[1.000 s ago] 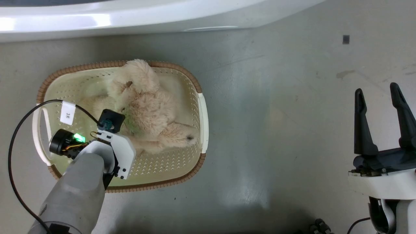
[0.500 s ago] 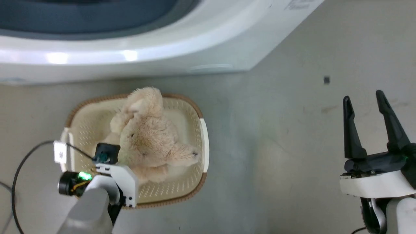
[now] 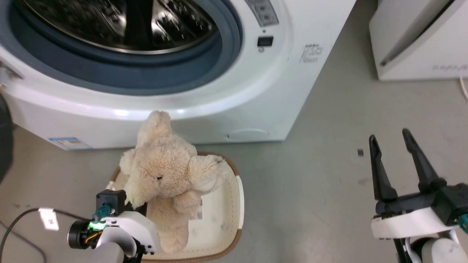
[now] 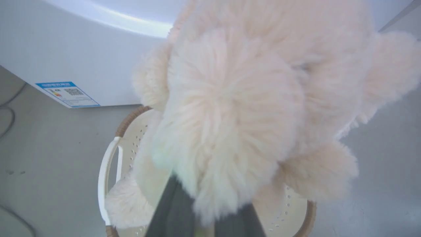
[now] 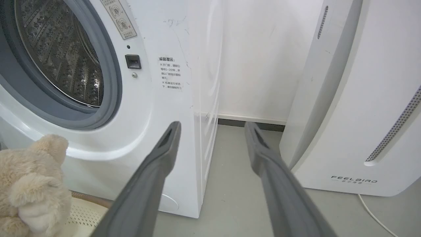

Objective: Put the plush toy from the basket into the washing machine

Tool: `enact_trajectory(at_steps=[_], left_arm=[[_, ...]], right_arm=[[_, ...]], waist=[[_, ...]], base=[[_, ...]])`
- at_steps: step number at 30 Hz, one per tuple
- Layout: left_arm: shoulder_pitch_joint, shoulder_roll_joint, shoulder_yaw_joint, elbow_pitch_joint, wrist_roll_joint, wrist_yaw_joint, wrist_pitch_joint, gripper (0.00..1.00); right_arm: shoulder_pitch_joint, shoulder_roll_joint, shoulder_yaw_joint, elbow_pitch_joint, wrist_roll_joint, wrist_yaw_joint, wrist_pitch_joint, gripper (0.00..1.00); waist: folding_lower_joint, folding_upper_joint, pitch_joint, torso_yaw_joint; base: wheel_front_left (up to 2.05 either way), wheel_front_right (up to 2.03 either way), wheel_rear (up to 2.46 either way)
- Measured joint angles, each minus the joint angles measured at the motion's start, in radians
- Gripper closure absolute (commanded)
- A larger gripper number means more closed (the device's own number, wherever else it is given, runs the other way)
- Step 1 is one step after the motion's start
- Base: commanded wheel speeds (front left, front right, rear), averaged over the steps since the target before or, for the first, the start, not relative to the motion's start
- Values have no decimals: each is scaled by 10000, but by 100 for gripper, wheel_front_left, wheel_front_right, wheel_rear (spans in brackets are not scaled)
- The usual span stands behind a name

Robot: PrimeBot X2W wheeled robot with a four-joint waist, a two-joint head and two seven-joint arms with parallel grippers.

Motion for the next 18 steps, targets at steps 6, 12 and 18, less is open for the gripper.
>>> enact_trajectory(at_steps=[6,12,18], left_arm=[[1229,-163,817,-2399,364,75,-4,100],[1942,-502,1638,-4554,612,-21,-2,100],[1907,-589,2027,-5797,742,-194,-2,100]], right_arm=[[341,0,40,136,15,0,0,0],[488,0,73,159,61,0,0,0],[548,0,148,146,98,0,0,0]], waist=[[0,0,-841,158],[0,0,-1293,232],[0,0,-1264,82]], base=[[0,0,0],[0,0,0],[0,0,0]])
